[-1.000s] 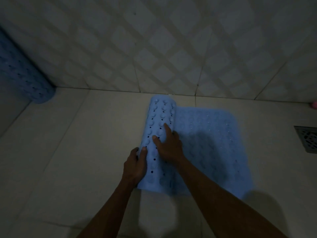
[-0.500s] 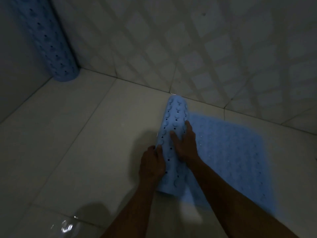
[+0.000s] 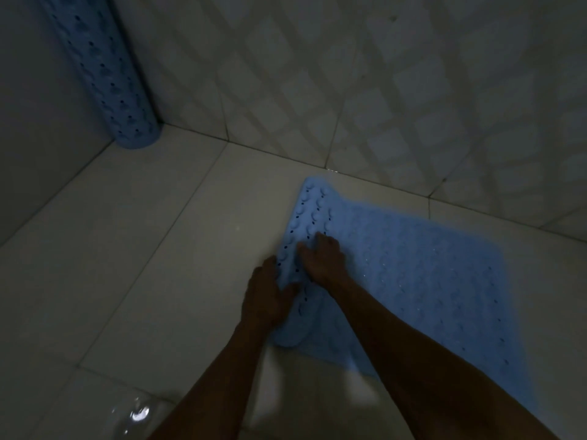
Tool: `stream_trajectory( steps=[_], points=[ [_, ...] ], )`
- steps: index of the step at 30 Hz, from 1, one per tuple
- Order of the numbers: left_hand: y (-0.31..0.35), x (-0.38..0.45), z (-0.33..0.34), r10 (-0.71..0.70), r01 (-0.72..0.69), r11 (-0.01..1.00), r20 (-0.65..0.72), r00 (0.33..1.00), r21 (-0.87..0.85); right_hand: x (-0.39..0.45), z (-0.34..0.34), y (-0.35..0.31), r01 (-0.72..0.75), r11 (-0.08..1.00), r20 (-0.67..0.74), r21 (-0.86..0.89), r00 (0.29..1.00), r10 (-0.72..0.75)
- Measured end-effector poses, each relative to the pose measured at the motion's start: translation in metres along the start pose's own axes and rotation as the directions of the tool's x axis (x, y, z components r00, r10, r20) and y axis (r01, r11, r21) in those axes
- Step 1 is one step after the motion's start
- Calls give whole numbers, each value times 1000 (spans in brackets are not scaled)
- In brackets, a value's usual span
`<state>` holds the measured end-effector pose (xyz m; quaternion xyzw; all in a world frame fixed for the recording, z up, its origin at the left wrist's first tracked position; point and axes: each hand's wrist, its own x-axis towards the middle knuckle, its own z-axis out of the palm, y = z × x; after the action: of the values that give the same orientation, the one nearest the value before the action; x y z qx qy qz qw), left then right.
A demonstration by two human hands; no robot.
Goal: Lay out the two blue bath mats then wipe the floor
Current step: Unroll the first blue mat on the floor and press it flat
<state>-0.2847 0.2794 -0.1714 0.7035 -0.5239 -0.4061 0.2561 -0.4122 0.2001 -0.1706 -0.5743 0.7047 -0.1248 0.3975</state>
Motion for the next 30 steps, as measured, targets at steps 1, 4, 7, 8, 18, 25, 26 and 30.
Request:
stream_trajectory(
  steps=[1, 4, 7, 8, 18, 25, 26, 30],
  points=[
    [-4, 1, -1, 6, -6, 1000, -20, 1000, 28, 2, 2, -2, 20, 1000, -3, -4, 1000, -20],
    [-15, 6, -9, -3, 13, 996, -112, 994, 89, 9, 14, -7, 137, 991, -21, -6, 990, -137],
    [-21, 10, -18, -30, 50, 992, -172, 985, 114, 14, 26, -18, 250, 966, 19, -71, 968, -249],
    [-22, 10, -19, -17, 41, 992, -190, 982, 120, 17, 30, -20, 290, 952, 43, -100, 957, -287],
    [-31, 22, -32, -58, 130, 908, -188, 980, 398, 50, 47, -36, 433, 892, 97, -132, 901, -423],
    [-48, 28, -50, 65, 35, 878, -191, 979, 478, 51, 56, -42, 564, 801, 157, -201, 826, -542],
    [-51, 28, -51, 89, 19, 881, -204, 975, 474, 50, 56, -43, 566, 796, 149, -216, 825, -546],
    [-59, 32, -59, 115, -2, 841, -175, 978, 540, 52, 54, -42, 572, 792, 129, -213, 820, -558]
  ],
)
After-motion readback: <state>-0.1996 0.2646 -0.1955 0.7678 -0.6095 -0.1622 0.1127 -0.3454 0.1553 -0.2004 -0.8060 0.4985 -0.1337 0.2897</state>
